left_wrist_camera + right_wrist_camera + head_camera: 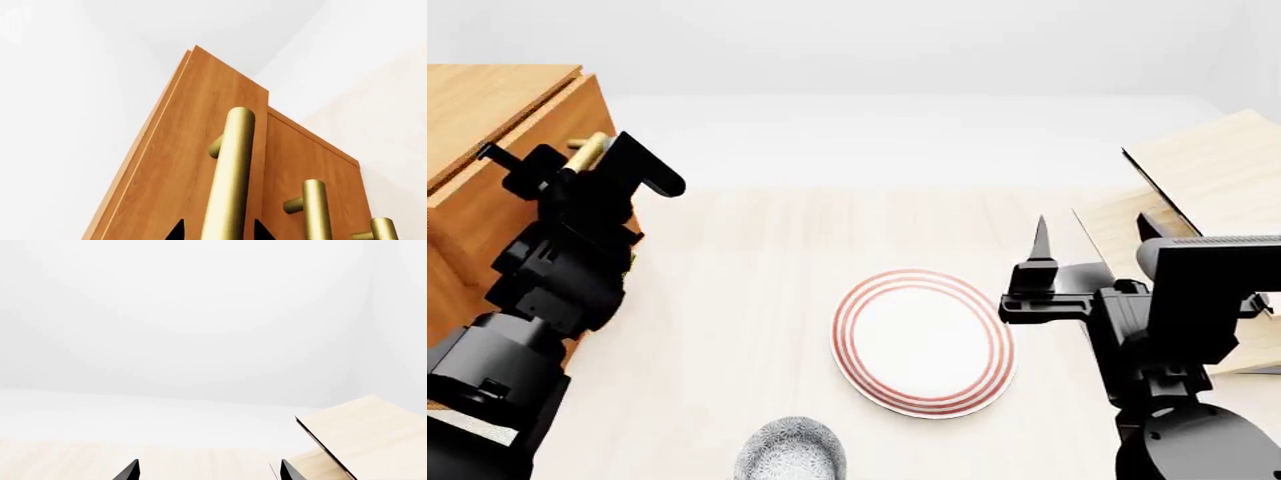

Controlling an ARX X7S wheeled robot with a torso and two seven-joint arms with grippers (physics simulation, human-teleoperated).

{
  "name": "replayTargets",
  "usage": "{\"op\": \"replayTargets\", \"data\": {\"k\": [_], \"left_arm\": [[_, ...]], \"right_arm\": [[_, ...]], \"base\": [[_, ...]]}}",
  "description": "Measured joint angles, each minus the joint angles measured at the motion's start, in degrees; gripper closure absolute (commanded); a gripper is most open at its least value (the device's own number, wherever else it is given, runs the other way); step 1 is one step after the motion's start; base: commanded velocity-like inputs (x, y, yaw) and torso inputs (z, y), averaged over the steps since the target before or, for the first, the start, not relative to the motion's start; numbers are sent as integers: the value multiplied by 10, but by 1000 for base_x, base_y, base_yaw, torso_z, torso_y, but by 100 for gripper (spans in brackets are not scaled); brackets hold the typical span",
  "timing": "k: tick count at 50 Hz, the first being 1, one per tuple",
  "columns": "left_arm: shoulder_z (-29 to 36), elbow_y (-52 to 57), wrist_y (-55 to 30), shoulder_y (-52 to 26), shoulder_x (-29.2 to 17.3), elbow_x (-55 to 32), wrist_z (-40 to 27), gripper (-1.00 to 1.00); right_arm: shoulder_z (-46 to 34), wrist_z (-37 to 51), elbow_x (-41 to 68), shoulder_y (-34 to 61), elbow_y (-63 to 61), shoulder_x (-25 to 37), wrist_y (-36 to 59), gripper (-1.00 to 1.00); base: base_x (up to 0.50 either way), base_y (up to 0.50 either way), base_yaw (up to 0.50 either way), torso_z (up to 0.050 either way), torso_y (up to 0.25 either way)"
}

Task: Open the top drawer of the cabinet and put the bowl in it.

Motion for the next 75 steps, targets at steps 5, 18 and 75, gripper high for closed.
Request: {"op": "replayTargets", "data": {"k": [5,18,75], "left_arm": [[-3,21,-6,7,-3,-1,1,100],[-11,94,-29,29,-12,-11,9,100],[6,267,-92,72,-10,77,102,100]], "right_arm": [[-1,0,0,-1,2,0,-2,-100],[-2,2,2,-2,4,1,-6,-100],[-2,5,8,-11,13,4,-28,-100]], "base": [[2,0,-3,0,0],[2,0,-4,0,0],[-14,0,6,1,6]]}}
